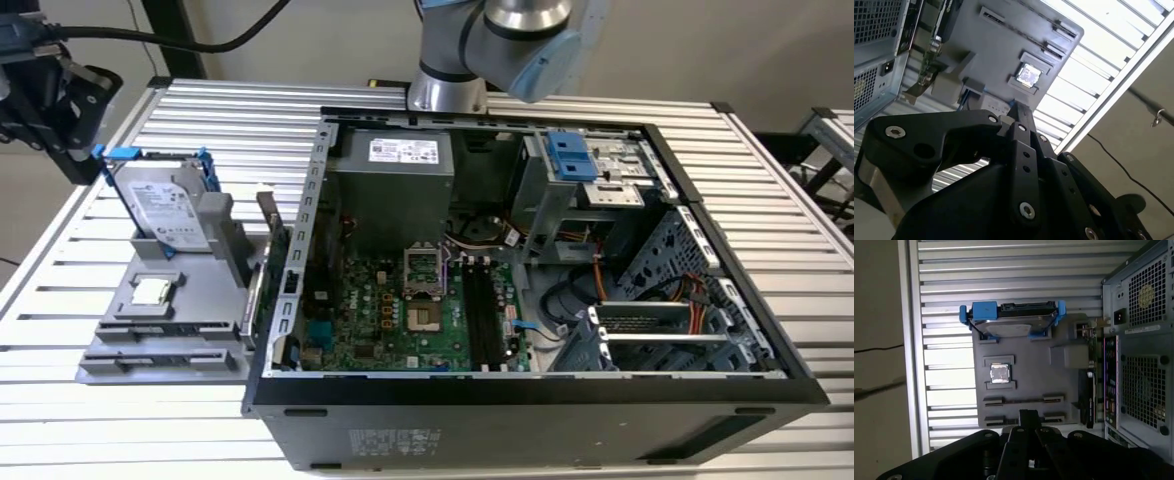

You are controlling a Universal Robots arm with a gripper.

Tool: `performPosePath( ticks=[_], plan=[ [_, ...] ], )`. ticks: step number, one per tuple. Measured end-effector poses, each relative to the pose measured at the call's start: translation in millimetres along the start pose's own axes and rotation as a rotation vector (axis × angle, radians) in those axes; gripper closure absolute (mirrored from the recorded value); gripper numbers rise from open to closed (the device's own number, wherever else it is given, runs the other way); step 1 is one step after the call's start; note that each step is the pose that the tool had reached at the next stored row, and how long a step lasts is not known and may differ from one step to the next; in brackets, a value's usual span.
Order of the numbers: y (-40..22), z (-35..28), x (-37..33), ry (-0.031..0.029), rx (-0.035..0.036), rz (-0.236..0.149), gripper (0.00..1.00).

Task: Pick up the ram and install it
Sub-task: 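Reach for the ram, then pick up the ram and move it above insertion slot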

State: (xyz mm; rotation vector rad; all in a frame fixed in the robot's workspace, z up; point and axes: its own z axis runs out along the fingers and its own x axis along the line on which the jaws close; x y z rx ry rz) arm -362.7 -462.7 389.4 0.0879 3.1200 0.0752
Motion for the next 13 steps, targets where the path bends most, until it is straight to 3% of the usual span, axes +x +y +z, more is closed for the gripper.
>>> performPosePath(
  ticks=[13],
  plan=[
    [-20.4,0.6,-0.6,0.0001,-0.0001,-0.003,1.00]
  ],
)
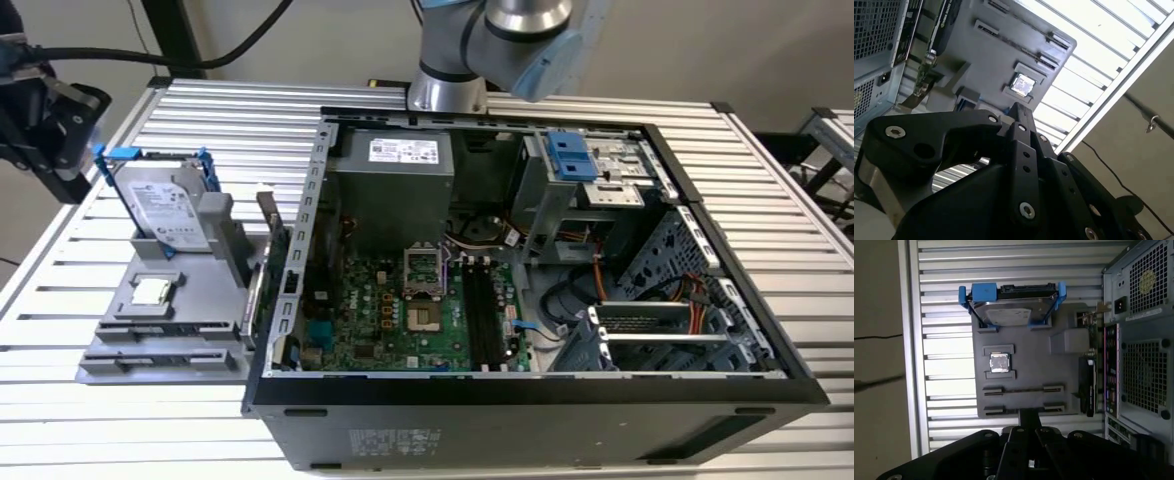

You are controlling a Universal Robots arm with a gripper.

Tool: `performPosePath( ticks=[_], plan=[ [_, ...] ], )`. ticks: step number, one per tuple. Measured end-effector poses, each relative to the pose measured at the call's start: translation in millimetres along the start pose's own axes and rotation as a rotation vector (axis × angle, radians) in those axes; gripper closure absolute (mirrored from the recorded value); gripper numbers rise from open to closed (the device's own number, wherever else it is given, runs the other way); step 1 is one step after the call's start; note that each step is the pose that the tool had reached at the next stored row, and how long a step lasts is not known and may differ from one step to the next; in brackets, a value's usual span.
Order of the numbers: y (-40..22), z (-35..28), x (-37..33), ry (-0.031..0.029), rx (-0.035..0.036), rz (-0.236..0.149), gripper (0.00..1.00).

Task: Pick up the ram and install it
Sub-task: 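Pick up the ram and move it above insertion slot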

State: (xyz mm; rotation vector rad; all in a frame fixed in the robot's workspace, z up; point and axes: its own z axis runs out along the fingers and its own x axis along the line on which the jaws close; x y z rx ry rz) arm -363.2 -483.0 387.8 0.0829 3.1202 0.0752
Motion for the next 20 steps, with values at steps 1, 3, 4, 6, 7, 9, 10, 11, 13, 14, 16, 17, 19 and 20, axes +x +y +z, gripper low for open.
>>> performPosePath(
  ticks=[1,3,4,6,7,9,10,11,13,14,16,17,19,20],
  plan=[
    [-2.2,0.0,-0.1,0.0000,0.0000,0.000,1.00],
    [-6.7,-0.1,-0.3,0.0001,0.0000,-0.001,1.00],
    [-8.9,-0.1,-0.4,0.0001,0.0000,-0.002,1.00],
    [-13.3,-0.1,-0.6,0.0001,-0.0001,-0.003,1.00],
    [-15.4,-0.1,-0.7,0.0002,0.0000,-0.003,1.00],
    [-19.8,-0.2,-0.9,0.0002,-0.0001,-0.004,1.00],
    [-21.8,-0.2,-1.0,0.0002,-0.0001,-0.004,1.00],
    [-23.9,-0.2,-1.1,0.0003,0.0000,-0.005,1.00],
    [-28.1,-0.2,-1.3,0.0003,-0.0001,-0.006,1.00],
    [-29.8,-0.3,-1.4,0.0003,-0.0002,-0.006,1.00],
    [-31.4,-0.4,-1.5,0.0005,-0.0001,-0.009,1.00],
    [-31.3,-0.4,-1.4,0.0006,-0.0002,-0.011,1.00],
    [-31.3,-0.4,-1.4,0.0007,-0.0003,-0.014,1.00],
    [-31.4,-0.4,-1.4,0.0013,-0.0002,-0.014,1.00]
  ],
)
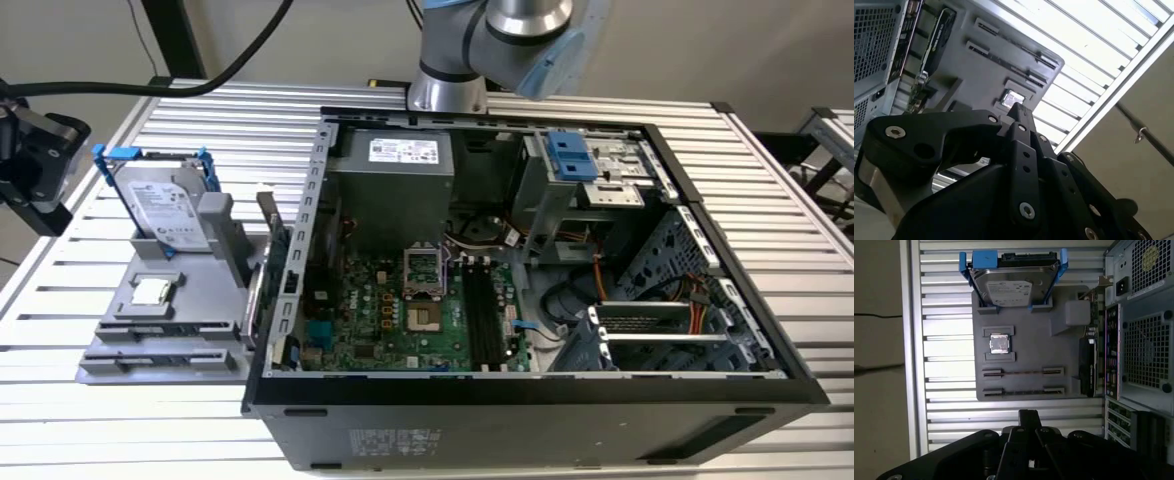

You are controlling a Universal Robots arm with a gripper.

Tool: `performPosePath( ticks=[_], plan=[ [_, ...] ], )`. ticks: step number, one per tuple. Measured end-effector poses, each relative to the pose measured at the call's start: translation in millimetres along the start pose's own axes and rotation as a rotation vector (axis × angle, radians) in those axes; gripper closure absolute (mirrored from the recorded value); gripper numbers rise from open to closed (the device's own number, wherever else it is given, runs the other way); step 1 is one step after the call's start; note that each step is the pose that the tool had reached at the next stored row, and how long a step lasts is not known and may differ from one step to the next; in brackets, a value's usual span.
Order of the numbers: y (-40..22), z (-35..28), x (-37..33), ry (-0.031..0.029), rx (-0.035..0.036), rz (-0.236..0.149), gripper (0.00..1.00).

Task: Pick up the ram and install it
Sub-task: 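Pick up the ram and move it above insertion slot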

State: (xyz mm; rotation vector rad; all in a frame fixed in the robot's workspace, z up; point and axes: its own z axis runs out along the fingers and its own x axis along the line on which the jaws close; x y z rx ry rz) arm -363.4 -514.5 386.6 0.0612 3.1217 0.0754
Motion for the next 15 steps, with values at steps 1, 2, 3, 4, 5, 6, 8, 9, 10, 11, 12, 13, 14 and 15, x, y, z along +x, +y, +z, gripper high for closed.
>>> performPosePath(
  ticks=[1,2,3,4,5,6,8,9,10,11,12,13,14,15],
  plan=[
    [0.0,0.0,0.0,0.0006,0.0000,0.000,1.00],
    [0.0,0.0,0.0,0.0007,0.0000,0.000,1.00],
    [0.0,0.0,0.0,0.0009,0.0000,0.000,1.00],
    [0.0,0.0,0.0,0.0009,0.0000,0.000,1.00],
    [0.0,0.0,0.0,0.0011,0.0000,0.000,1.00],
    [0.0,0.0,0.0,0.0012,0.0000,0.000,1.00],
    [0.0,0.0,0.0,0.0014,0.0000,0.000,1.00],
    [0.0,0.0,0.0,0.0015,0.0000,0.000,1.00],
    [0.0,0.0,0.0,0.0017,0.0001,0.000,1.00],
    [0.0,0.0,0.0,0.0018,0.0001,0.000,1.00],
    [0.0,0.0,0.0,0.0019,0.0001,-0.002,1.00],
    [0.0,0.0,0.0,0.0023,-0.0001,-0.010,1.00],
    [0.0,0.0,0.0,0.0027,-0.0003,-0.019,1.00],
    [0.0,0.0,0.0,0.0032,-0.0004,-0.030,1.00]
  ],
)
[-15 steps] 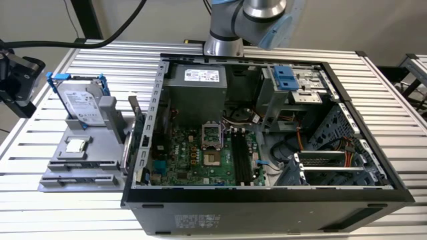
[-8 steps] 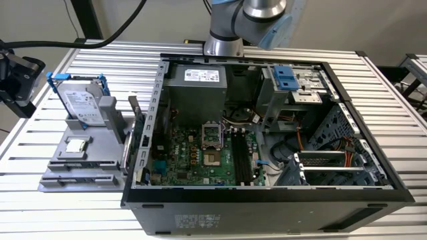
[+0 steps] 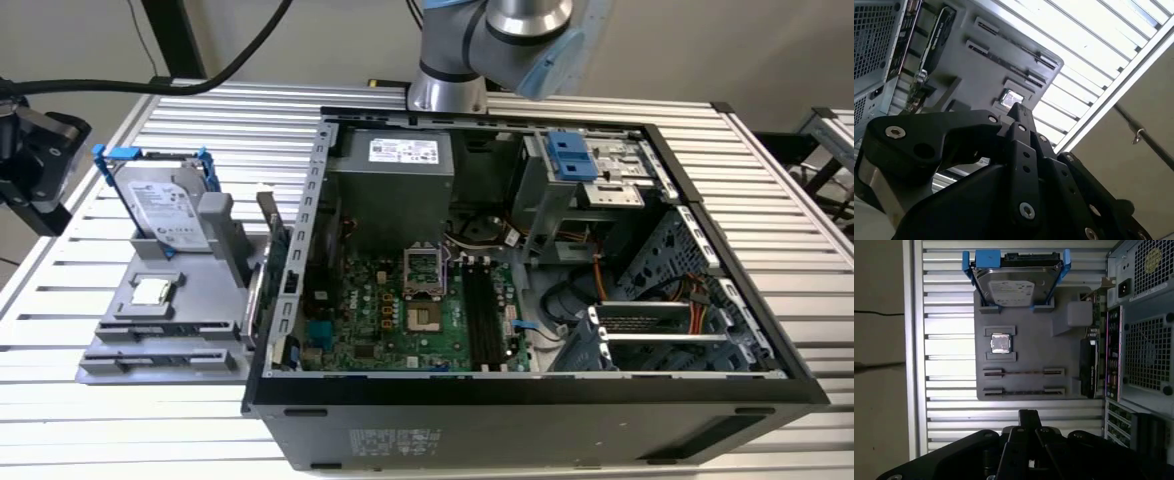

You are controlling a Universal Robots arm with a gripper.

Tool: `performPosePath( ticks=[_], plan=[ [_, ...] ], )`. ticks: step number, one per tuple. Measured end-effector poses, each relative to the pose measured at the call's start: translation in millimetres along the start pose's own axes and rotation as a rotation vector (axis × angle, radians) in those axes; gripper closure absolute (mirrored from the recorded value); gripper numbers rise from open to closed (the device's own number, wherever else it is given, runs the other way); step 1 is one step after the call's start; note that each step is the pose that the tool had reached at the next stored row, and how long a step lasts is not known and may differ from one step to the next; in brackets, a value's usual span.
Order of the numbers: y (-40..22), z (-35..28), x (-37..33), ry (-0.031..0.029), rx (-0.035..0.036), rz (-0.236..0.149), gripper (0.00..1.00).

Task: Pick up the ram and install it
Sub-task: 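Pick up the ram and move it above insertion slot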

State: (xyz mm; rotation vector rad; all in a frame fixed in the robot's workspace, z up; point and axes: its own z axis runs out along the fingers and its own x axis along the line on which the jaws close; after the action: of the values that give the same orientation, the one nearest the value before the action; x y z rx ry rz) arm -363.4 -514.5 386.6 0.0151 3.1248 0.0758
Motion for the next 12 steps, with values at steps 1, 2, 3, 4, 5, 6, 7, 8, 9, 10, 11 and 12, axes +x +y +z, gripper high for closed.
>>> performPosePath(
  ticks=[1,2,3,4,5,6,7,8,9,10,11,12],
  plan=[
    [0.0,0.0,0.0,0.0006,-0.0002,-0.012,1.00],
    [0.0,0.0,0.0,0.0013,-0.0005,-0.027,1.00],
    [0.0,0.0,0.0,0.0019,-0.0007,-0.041,1.00],
    [0.0,0.0,0.0,0.0027,-0.0008,-0.055,1.00],
    [0.0,0.0,0.0,0.0033,-0.0011,-0.069,1.00],
    [0.0,0.0,0.0,0.0040,-0.0013,-0.084,1.00],
    [0.0,0.0,0.0,0.0048,-0.0016,-0.099,1.00],
    [0.0,0.0,0.0,0.0056,-0.0018,-0.115,1.00],
    [0.0,0.0,0.0,0.0064,-0.0021,-0.131,1.00],
    [0.0,0.0,0.0,0.0072,-0.0023,-0.147,1.00],
    [0.0,0.0,0.0,0.0079,-0.0026,-0.163,1.00],
    [0.0,0.0,0.0,0.0087,-0.0028,-0.179,1.00]
  ],
)
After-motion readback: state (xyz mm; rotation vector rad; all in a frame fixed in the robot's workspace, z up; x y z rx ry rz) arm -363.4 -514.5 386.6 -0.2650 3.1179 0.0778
